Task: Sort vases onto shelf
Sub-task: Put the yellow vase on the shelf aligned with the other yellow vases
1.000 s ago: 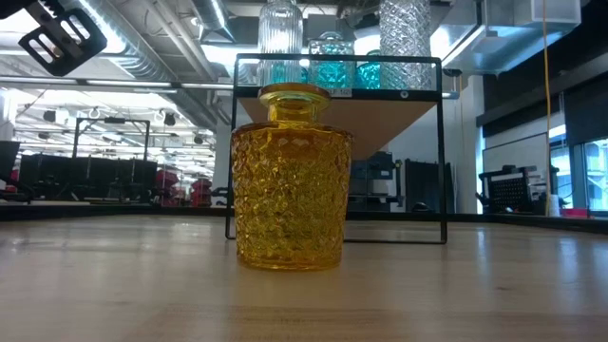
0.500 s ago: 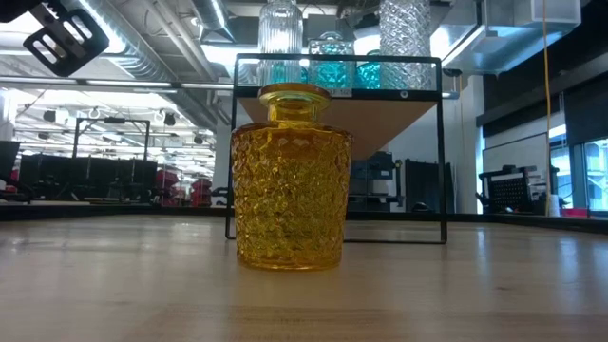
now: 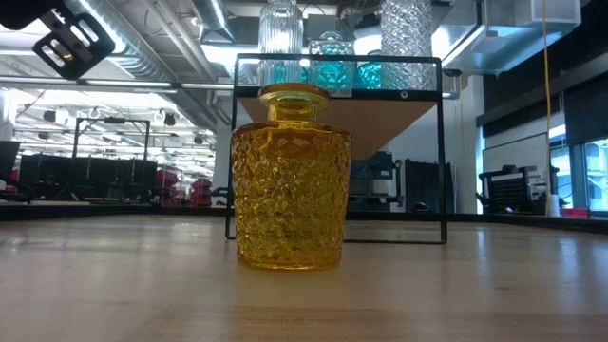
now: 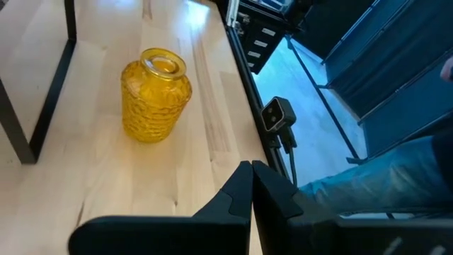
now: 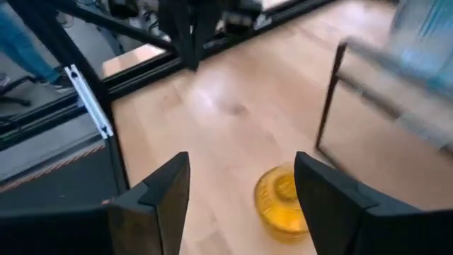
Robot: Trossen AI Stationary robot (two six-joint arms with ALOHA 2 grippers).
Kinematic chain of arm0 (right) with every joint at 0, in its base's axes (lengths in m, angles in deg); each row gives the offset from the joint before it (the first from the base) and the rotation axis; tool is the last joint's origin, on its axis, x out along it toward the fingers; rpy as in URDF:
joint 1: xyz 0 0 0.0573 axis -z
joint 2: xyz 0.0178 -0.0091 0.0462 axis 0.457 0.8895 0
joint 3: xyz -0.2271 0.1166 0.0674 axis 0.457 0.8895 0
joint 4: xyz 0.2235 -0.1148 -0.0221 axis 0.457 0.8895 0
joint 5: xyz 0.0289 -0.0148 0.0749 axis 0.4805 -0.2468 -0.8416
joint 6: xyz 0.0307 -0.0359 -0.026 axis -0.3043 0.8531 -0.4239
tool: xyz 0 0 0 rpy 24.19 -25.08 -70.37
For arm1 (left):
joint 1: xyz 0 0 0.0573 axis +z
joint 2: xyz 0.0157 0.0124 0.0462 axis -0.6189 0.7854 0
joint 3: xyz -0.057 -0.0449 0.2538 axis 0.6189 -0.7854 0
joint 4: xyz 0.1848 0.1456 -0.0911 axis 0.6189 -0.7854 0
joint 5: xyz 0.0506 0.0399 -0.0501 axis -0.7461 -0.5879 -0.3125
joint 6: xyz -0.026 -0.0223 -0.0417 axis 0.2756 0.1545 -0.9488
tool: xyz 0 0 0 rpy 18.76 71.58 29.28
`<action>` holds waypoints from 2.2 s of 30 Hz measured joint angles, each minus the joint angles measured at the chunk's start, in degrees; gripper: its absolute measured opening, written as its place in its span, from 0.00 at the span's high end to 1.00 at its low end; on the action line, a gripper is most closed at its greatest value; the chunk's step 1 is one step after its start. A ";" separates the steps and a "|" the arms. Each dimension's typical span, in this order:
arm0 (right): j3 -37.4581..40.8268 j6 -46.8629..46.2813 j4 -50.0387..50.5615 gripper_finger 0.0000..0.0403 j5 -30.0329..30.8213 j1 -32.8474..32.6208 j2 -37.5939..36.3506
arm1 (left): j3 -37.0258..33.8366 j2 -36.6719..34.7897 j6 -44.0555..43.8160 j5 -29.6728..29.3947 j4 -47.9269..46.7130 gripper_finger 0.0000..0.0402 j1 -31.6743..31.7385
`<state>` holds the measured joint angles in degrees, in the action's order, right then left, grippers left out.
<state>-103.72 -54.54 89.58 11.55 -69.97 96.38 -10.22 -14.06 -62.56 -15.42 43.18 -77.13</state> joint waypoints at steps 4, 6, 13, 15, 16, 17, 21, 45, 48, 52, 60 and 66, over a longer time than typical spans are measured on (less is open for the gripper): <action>6.31 -2.48 -6.69 0.46 1.41 0.05 0.75 | 0.00 0.00 0.00 0.01 -0.42 1.00 0.40; 8.42 -4.76 -8.98 0.46 2.85 0.74 1.18 | 0.00 0.00 0.00 0.06 -0.75 1.00 0.39; 14.85 -10.22 -13.93 0.39 -0.79 4.16 1.73 | 0.00 0.00 -0.11 1.61 -1.26 1.00 0.39; 15.79 -10.11 -15.11 0.34 -1.11 5.29 1.71 | 0.00 0.00 -0.11 1.62 -1.37 1.00 0.39; 16.14 -9.81 -15.18 0.31 -1.48 5.88 1.71 | 0.00 0.00 -0.13 1.64 -1.36 1.00 0.39; 16.32 -8.78 -15.09 0.29 -2.35 6.49 1.71 | 0.00 0.00 -0.15 1.66 -1.40 1.00 0.39; 16.29 -2.89 -16.19 0.22 -9.15 8.61 2.18 | 0.00 0.02 -0.19 1.68 -1.41 1.00 0.39; 16.18 4.86 -25.11 0.65 -14.33 9.82 8.24 | 0.00 0.00 -0.50 1.77 -1.89 1.00 0.41; 16.15 2.69 -25.01 0.65 -14.85 9.85 8.22 | 0.00 0.00 -0.50 1.77 -1.95 1.00 0.41; 16.16 -3.08 -23.28 0.65 -15.15 9.47 7.26 | 0.00 0.00 -0.49 1.77 -1.98 1.00 0.41; 10.01 -19.33 -0.82 0.65 -14.33 3.21 4.84 | 0.00 0.00 -0.45 1.11 -2.00 1.00 1.16; 1.29 -42.86 30.98 0.65 -10.40 -3.78 4.40 | 0.00 0.00 2.25 1.49 -2.47 1.00 2.97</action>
<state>-102.43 -97.40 120.56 1.15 -73.74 100.78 -10.22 -14.06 -60.31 -13.93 40.71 -74.15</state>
